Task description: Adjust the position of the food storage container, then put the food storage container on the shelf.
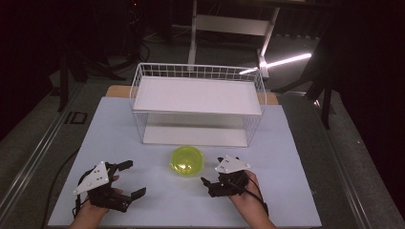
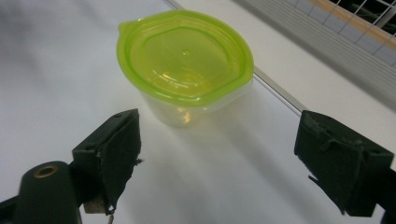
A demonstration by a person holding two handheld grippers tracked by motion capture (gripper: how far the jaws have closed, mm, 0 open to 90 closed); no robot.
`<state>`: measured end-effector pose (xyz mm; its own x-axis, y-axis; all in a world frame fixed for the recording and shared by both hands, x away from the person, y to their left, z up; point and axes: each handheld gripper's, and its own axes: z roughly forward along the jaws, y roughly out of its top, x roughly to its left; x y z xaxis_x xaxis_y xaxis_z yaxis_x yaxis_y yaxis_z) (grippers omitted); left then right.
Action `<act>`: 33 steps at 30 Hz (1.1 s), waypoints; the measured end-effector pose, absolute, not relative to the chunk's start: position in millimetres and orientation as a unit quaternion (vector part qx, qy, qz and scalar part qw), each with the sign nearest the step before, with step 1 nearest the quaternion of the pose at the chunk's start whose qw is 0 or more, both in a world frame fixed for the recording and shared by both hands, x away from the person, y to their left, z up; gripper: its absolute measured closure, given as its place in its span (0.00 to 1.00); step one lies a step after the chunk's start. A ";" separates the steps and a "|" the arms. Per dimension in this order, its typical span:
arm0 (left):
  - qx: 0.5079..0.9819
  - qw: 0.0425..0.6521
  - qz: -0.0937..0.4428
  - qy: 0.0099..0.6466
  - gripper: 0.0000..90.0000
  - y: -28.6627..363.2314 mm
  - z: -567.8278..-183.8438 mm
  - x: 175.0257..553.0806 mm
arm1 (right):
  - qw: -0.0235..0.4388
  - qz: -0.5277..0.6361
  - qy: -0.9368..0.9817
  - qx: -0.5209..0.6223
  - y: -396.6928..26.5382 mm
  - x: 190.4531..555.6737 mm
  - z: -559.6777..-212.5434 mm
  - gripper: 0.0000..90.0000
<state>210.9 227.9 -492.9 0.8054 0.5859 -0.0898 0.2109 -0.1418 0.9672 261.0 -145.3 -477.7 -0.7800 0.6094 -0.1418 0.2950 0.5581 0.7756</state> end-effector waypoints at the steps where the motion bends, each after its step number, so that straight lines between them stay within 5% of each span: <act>1: 0.741 0.595 0.157 0.269 0.01 227.1 -492.8 211.9 | 0.207 0.386 0.860 0.261 -145.3 260.4 -476.7 0.17; 8: 0.746 0.590 0.142 0.274 0.01 221.3 -490.8 218.0 | 0.194 0.411 0.853 0.255 -145.4 255.5 -469.1 0.21; 13: 0.746 0.588 0.141 0.278 0.01 219.5 -486.2 223.8 | 0.232 0.424 0.836 0.260 -145.7 253.4 -462.9 0.15; 19: 0.747 0.577 0.146 0.295 0.01 218.0 -483.2 234.2 | 0.211 0.427 0.831 0.286 -143.5 255.4 -459.4 0.13; 25: 0.734 0.584 0.052 0.343 0.07 215.8 -487.9 255.2 | 0.172 0.463 0.804 0.331 -144.7 261.6 -455.2 0.12; 33: 0.778 0.523 0.089 0.336 0.07 189.1 -481.6 273.2 | 0.185 0.462 0.800 0.335 -131.9 269.1 -459.0 0.18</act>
<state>273.2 189.1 -481.6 0.7589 0.6158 -0.2119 0.4287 -0.2276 0.8743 269.1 -131.9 -459.0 -0.7067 0.7074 0.0133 0.3649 0.3483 0.8635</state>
